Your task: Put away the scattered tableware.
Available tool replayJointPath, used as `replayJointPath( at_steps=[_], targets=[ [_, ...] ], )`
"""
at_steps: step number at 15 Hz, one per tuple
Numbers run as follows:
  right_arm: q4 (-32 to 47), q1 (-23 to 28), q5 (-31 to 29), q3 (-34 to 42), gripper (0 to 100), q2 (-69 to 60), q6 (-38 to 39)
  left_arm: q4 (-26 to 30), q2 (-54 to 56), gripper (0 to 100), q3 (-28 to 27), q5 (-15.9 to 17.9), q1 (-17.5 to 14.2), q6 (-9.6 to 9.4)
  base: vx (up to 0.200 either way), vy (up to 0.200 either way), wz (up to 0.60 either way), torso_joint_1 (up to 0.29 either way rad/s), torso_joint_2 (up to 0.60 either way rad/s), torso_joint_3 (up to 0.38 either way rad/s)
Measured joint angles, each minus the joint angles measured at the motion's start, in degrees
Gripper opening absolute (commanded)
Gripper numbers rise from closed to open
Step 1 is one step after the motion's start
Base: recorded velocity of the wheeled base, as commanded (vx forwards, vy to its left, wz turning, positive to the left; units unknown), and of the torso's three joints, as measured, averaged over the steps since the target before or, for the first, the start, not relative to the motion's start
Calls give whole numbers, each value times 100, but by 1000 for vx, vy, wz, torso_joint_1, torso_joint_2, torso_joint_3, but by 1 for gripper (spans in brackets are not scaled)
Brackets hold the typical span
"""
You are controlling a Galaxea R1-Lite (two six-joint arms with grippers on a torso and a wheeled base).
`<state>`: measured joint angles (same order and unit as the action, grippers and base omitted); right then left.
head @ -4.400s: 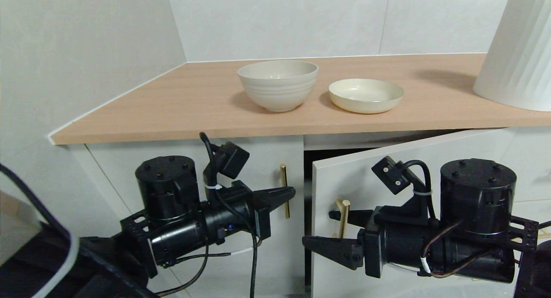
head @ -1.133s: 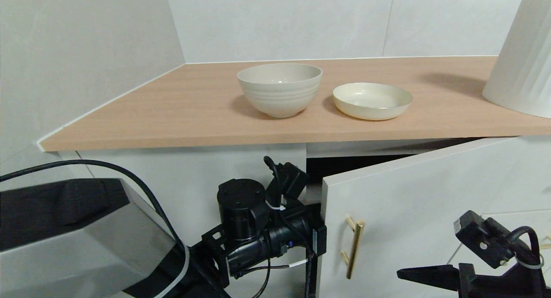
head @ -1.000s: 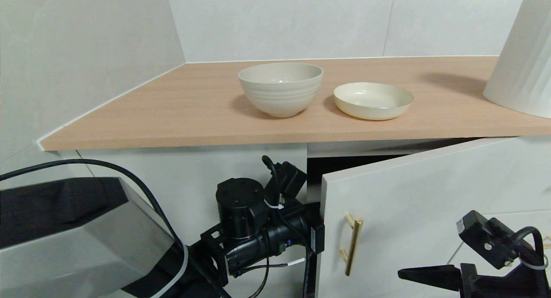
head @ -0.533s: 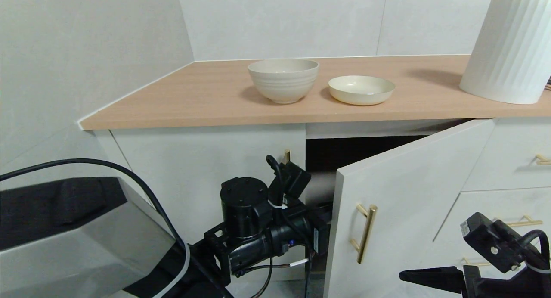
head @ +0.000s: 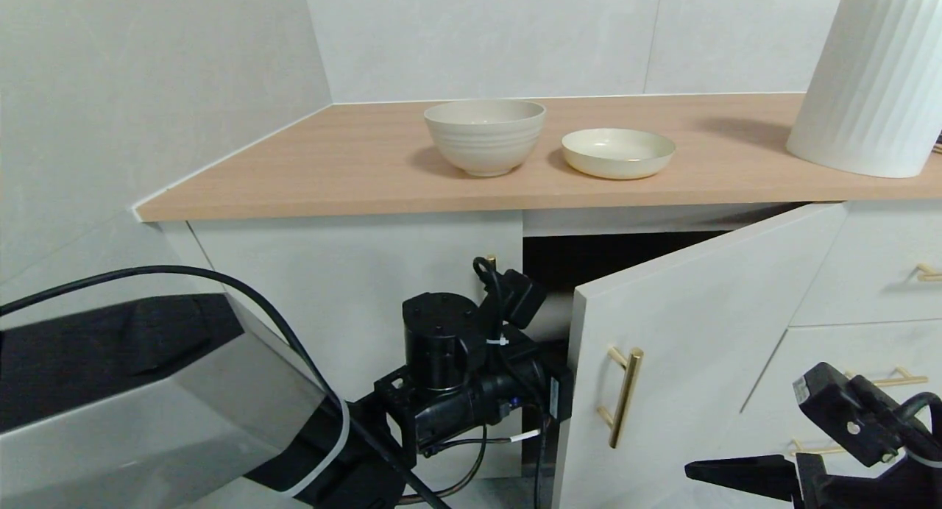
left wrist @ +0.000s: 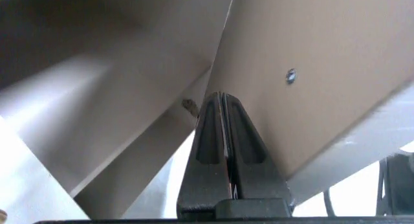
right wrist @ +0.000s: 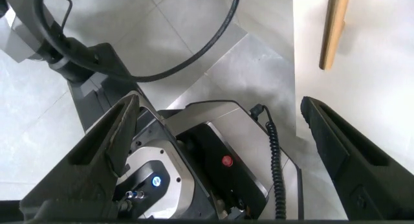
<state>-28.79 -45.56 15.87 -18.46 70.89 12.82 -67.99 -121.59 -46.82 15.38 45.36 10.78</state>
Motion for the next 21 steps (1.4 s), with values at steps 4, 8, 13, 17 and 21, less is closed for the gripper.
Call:
replayJointPath(
  at_steps=[4, 8, 13, 17, 21],
  targets=[
    [4, -33, -24, 7, 100, -30, 1, 183, 28, 0, -69, -20, 129, 0, -200, 0, 0, 10, 1, 4],
    [9, -69, -33, 11, 100, -90, 0, 315, 80, 0, -163, -1, 243, 2, -100, 0, 0, 0, -1, 1],
    [9, -85, -33, 21, 100, -129, 1, 578, 12, 0, -422, -11, 249, 2, 0, 0, 0, 0, 0, 0],
    [9, -80, -33, 18, 100, -138, 1, 808, -33, 0, -596, -26, 271, 2, -100, 0, 0, 0, 2, 1],
    [9, -85, -35, 18, 100, -179, 0, 1087, -68, 0, -879, -34, 290, 0, -100, 0, 0, 6, 0, 0]
  ],
)
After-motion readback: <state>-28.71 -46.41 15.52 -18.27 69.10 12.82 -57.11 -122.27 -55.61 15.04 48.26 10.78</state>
